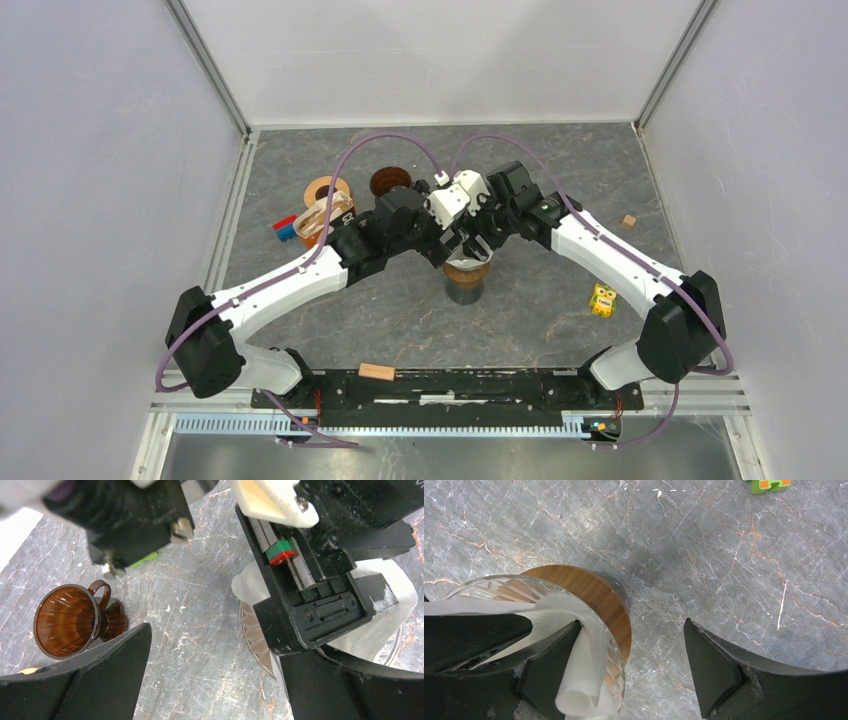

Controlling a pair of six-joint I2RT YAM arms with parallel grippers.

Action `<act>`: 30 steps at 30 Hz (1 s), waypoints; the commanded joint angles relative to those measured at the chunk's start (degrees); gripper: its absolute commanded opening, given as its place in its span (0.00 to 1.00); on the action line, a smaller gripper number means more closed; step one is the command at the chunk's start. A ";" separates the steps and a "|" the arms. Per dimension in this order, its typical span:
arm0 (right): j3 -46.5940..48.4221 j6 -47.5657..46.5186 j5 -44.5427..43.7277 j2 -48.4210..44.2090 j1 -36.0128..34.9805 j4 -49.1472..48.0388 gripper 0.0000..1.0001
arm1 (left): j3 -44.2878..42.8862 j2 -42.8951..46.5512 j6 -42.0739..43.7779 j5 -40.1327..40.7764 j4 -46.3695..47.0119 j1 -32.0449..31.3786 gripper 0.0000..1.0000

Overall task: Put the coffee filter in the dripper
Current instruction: Place the coffee filter in the coffee dripper, then move the coffee server to the center of the board.

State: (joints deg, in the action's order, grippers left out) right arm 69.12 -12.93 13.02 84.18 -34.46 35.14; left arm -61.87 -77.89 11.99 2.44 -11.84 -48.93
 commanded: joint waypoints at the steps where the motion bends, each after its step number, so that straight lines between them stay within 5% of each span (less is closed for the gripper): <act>1: -1.60 -0.63 -1.13 -1.16 -0.35 -1.62 0.81 | -2.75 0.18 1.94 -1.03 2.26 0.06 1.00; 30: 4.71 -1.66 2.21 -7.05 0.56 -0.35 0.89 | -6.16 2.43 3.37 -1.40 -1.70 0.06 1.00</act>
State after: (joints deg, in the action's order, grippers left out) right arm 71.26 -13.80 13.47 80.12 -34.44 35.29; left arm -63.94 -77.91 14.44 2.35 -13.21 -48.93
